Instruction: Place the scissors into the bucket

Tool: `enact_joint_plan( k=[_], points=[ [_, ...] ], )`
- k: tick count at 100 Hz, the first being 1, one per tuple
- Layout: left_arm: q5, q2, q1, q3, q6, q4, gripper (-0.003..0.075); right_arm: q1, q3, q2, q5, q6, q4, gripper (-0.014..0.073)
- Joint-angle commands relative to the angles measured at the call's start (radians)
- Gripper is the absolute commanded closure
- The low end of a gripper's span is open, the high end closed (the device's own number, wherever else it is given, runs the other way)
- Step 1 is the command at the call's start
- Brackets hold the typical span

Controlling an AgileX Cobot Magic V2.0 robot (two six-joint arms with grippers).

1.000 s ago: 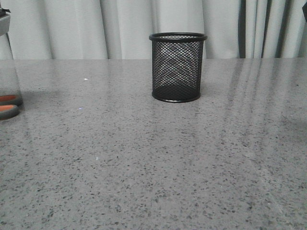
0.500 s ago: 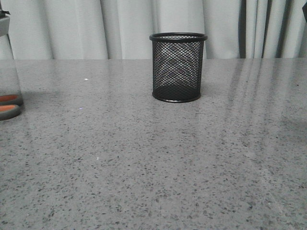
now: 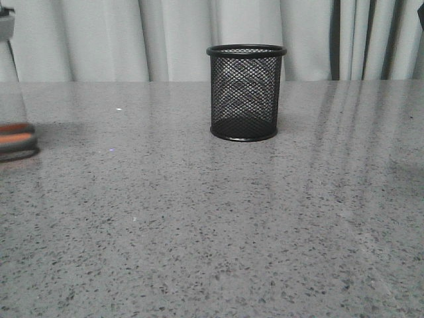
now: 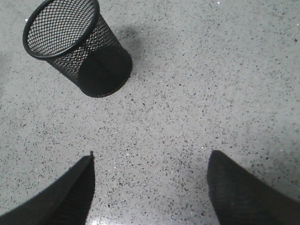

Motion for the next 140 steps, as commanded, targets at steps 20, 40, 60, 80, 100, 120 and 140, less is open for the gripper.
enact_joint_plan(
  k=[20,40,60,80,100,120,140],
  points=[
    [0.041,-0.222,-0.092,-0.206,-0.077,-0.024,0.0741,0.002,-0.036,-0.005,-0.045,-0.084,0.130,0.0136],
    [0.030,-0.319,-0.216,-0.295,-0.130,-0.022,0.0741,0.002,-0.056,-0.005,-0.026,-0.305,0.467,0.0136],
    [-0.006,-0.350,-0.349,-0.333,-0.165,-0.017,0.0741,0.002,-0.120,-0.005,0.033,-0.460,0.710,0.0136],
    [-0.097,-0.352,-0.507,-0.335,-0.287,0.063,0.0741,0.002,-0.177,-0.003,0.087,-0.504,0.811,0.0136],
    [-0.215,-0.352,-0.652,-0.335,-0.388,0.121,0.0741,0.002,-0.177,0.016,0.160,-0.548,0.924,0.0136],
    [-0.277,-0.352,-0.761,-0.335,-0.485,0.181,0.0741,0.002,-0.177,0.025,0.185,-0.583,0.987,0.0136],
    [-0.288,-0.326,-0.849,-0.335,-0.539,0.250,0.0741,0.002,-0.177,0.025,0.201,-0.589,1.014,0.0136]
  ],
)
